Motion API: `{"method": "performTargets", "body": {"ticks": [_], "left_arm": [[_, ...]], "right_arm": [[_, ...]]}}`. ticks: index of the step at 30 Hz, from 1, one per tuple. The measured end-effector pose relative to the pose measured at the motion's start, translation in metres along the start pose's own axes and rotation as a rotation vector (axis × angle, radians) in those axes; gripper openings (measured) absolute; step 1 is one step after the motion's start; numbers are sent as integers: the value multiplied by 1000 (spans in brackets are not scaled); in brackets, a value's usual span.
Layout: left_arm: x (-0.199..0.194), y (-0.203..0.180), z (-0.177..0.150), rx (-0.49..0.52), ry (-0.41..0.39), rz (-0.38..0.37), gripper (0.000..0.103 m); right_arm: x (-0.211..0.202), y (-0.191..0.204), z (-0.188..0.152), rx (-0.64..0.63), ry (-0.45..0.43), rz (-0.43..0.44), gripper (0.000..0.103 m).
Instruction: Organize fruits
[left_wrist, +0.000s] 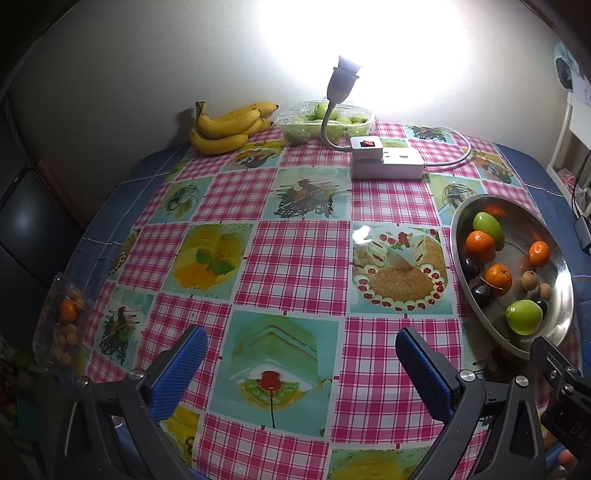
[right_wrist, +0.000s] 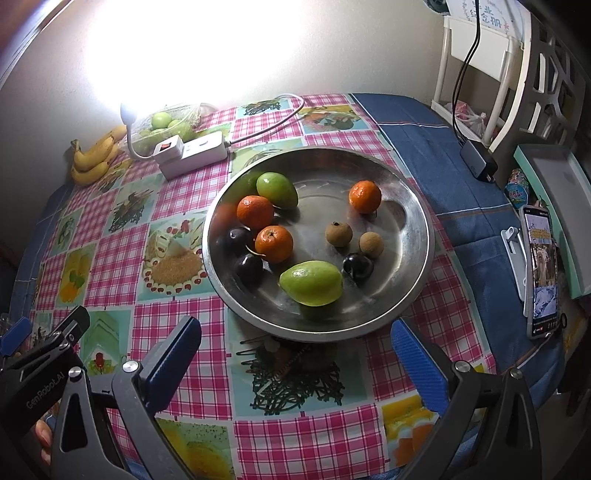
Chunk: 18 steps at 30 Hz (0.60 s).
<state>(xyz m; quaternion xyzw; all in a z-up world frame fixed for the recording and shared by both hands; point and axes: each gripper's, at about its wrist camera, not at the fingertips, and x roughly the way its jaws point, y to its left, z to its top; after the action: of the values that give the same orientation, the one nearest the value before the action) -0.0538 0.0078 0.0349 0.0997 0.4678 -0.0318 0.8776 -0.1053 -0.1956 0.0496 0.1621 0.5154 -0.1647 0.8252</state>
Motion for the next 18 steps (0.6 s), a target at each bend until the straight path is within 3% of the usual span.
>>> {"method": "performTargets", "body": {"ticks": [18], "left_arm": [[7,2,1,3,27,7,103]], "right_arm": [[9,5,-1,-28,37,-10,102]]}}
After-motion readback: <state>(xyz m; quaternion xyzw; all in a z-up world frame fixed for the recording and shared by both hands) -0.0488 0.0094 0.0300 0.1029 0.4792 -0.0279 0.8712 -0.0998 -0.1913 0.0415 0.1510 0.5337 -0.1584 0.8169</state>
